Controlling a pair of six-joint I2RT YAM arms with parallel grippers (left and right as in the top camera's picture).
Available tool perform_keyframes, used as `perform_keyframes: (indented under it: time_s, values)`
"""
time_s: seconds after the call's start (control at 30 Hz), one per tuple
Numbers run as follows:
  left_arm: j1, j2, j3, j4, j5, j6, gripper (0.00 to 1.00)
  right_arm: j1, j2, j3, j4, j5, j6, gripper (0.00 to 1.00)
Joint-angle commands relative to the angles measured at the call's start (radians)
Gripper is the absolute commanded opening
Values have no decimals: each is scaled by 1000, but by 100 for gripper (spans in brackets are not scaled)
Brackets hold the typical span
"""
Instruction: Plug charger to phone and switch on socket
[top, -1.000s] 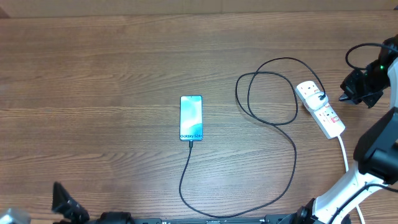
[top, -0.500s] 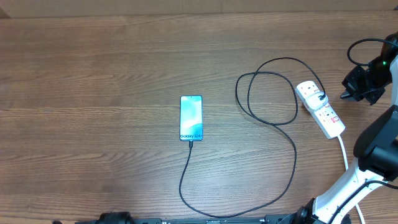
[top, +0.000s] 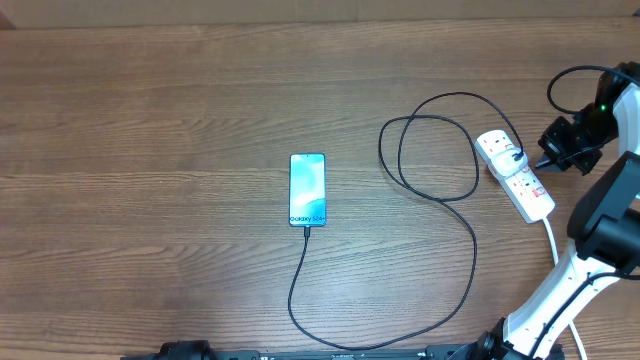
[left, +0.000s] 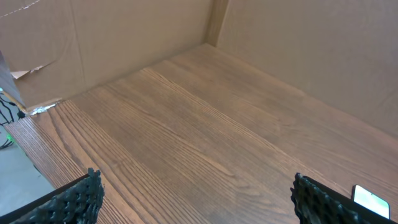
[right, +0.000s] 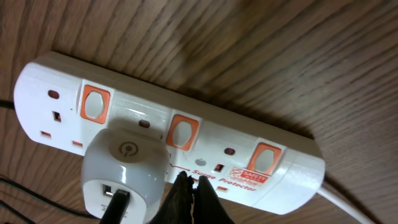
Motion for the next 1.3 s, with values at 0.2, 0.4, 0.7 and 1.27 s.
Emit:
perform_keyframes:
  time_s: [0.2, 0.4, 0.7, 1.27]
  values:
    - [6, -18, 1, 2, -21, 19, 99, 10, 16, 19, 5, -23, -16, 4]
    - [6, -18, 1, 2, -21, 19, 100, 28, 19, 19, 5, -25, -15, 4]
    - [6, -18, 1, 2, -21, 19, 100, 56, 55, 6, 14, -24, -14, 4]
    - [6, -18, 1, 2, -21, 19, 99, 63, 77, -14, 50, -32, 11, 4]
